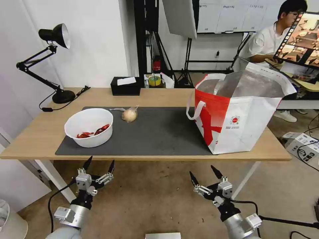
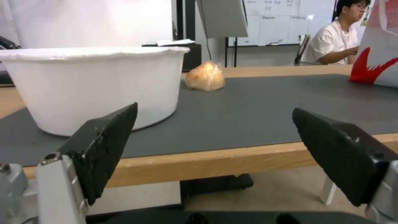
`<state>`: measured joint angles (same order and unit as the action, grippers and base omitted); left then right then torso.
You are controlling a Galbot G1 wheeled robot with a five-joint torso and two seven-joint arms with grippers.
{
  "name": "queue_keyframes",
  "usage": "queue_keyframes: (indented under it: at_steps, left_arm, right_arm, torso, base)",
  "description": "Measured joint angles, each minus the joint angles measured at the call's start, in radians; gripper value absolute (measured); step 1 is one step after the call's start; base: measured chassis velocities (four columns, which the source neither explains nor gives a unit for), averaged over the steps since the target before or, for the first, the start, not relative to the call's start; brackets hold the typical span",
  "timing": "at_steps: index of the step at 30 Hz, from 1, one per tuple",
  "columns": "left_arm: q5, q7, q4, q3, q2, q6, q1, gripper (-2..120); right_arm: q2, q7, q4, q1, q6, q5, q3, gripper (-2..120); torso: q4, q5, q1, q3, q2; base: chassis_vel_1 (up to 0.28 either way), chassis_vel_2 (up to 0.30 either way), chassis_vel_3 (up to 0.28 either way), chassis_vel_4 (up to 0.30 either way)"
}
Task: Pick up the trash from the table and place it into the takeout bag.
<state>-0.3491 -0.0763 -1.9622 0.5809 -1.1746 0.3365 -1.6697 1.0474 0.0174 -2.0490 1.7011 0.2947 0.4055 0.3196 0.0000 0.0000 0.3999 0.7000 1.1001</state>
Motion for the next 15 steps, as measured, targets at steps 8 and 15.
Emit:
queue_keyframes:
  at_steps: [8, 15]
  left_arm:
    - [0.000, -0.007, 0.004, 0.005, -0.005, 0.005, -0.003, 100]
    - [0.001, -0.007, 0.000, 0.012, -0.011, 0.005, -0.003, 100]
  right_arm:
    - [-0.052, 0.030, -0.016, -0.115, -0.052, 0.021, -0.062, 100]
    - [-0.097, 0.094, 0.012, -0.412, -0.148, 0.090, -0.202, 100]
  torso:
    - [-0.0002, -0.0001, 0.000, 0.000, 0.000]
    - [-0.0002, 0.0001, 0.000, 0.000, 0.000]
  base:
    - [0.000, 0.000, 0.000, 0.000]
    - [0.000, 0.000, 0.000, 0.000]
